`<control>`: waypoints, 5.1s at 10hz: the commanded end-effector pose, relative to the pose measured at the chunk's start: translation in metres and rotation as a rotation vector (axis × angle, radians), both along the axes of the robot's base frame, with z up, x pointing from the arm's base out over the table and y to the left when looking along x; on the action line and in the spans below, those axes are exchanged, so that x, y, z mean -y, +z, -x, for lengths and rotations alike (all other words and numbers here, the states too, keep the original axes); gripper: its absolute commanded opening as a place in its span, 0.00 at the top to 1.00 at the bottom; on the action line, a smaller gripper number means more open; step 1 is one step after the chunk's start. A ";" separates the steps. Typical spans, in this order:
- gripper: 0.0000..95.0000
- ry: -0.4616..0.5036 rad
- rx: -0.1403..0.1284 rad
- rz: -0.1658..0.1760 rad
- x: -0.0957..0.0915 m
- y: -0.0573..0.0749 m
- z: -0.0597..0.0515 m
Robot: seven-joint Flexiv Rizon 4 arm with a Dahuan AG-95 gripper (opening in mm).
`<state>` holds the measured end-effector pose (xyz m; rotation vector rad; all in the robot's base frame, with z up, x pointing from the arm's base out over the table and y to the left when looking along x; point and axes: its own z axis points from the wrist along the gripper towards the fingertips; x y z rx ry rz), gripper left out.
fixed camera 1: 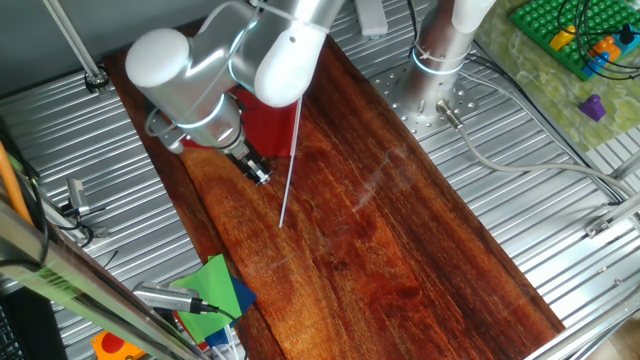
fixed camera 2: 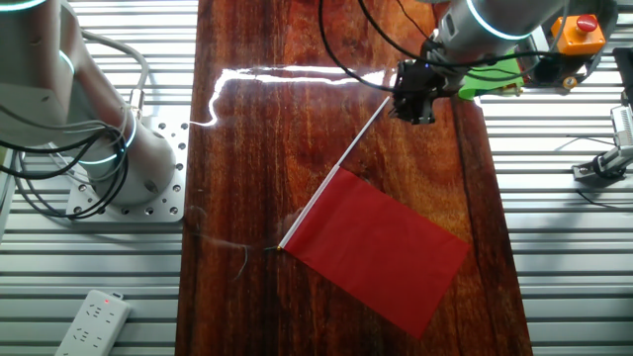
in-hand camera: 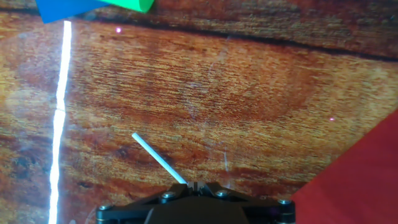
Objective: Wave the flag
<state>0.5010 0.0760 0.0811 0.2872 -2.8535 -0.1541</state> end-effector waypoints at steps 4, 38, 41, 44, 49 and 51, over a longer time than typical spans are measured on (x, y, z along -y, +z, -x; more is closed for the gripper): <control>1.00 0.002 -0.025 -0.028 0.002 -0.009 0.005; 1.00 0.120 -0.067 -0.051 -0.045 -0.031 -0.001; 1.00 0.139 -0.056 -0.059 -0.050 -0.030 0.010; 1.00 0.206 -0.004 -0.063 -0.047 -0.035 0.023; 1.00 0.289 0.034 -0.031 -0.045 -0.038 0.031; 1.00 0.301 0.040 -0.028 -0.044 -0.040 0.030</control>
